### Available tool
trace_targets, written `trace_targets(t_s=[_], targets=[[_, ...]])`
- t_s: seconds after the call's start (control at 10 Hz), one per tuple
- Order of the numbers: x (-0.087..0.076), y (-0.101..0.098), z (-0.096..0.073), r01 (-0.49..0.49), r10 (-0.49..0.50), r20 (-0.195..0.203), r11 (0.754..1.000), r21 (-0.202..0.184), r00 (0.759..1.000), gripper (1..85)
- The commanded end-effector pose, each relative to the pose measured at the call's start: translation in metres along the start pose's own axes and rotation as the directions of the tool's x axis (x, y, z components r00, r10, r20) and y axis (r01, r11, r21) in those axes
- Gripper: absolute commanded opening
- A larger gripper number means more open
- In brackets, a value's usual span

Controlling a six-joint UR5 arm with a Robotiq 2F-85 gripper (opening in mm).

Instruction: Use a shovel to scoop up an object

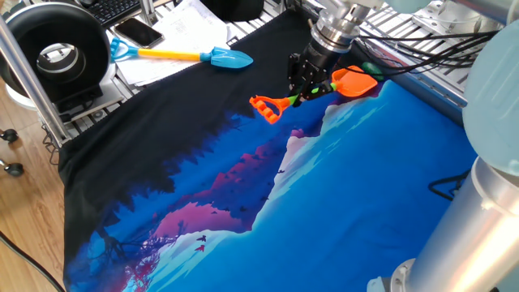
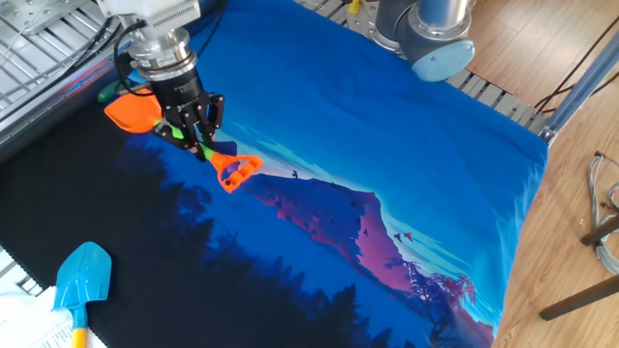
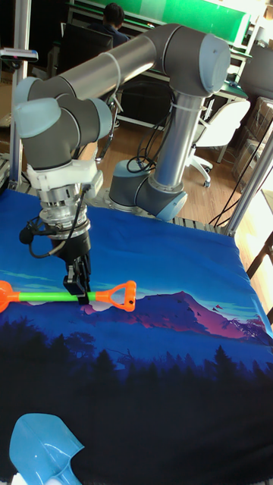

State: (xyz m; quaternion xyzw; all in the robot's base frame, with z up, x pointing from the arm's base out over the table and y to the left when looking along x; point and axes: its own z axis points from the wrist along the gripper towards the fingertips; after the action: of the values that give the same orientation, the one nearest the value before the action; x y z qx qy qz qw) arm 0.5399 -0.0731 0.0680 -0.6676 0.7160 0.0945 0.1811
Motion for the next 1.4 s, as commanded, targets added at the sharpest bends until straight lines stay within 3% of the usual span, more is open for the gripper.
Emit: trace_targets(t_s=[0.0,0.4,0.7,1.3], targets=[[0.001,-0.001,-0.006,0.02,-0.02,0.021,1.0,0.012,1.0,2.3],[0.007,0.005,-0.008,0.02,-0.021,0.039,1.0,0.012,0.999,2.3],[0.004,0.008,-0.011,0.011,-0.013,0.074,1.0,0.02,0.997,2.3],[0.012,0.008,-0.01,0.004,-0.006,0.056,0.999,0.032,0.998,2.3]])
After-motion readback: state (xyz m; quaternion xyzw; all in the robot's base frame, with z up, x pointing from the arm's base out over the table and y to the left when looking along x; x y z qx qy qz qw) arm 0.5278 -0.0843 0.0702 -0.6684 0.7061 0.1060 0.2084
